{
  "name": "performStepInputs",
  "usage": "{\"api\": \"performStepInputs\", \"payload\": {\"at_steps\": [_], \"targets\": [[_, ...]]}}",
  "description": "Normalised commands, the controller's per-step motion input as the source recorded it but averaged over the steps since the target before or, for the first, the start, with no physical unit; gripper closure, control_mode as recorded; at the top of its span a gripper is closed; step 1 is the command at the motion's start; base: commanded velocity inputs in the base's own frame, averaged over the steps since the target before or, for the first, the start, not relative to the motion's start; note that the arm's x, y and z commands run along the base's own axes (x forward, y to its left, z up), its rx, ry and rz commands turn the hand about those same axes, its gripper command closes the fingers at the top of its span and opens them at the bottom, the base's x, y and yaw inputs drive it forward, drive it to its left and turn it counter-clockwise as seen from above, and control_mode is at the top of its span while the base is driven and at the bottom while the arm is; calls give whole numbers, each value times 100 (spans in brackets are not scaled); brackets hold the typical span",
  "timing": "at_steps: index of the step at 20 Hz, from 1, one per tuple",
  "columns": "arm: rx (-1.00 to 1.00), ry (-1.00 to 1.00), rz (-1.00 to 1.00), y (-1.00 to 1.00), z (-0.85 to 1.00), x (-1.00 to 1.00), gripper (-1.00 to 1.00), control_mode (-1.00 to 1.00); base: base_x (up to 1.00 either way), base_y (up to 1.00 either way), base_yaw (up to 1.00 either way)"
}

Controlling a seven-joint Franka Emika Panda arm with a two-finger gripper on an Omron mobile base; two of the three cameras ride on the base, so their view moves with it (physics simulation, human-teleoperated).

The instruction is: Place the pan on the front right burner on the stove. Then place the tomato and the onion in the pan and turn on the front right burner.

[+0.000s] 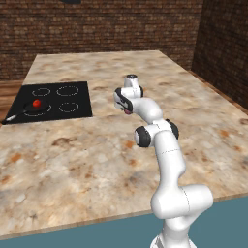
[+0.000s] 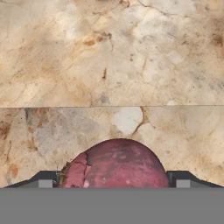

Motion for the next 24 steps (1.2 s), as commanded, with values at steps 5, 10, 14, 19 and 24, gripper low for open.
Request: {"api": "performStepInputs", "payload": {"at_steps": [5, 10, 14, 19, 24], "targets": [[4, 6, -10, -8, 1, -100, 100, -100, 0, 0, 0], [3, 7, -12, -11, 0, -100, 100, -100, 0, 0, 0], [3, 9, -13, -9, 0, -100, 100, -100, 0, 0, 0], [1, 5, -11, -3, 0, -100, 100, -100, 0, 0, 0], [0, 0, -6, 0, 3, -100, 100, -100, 0, 0, 0]]}}
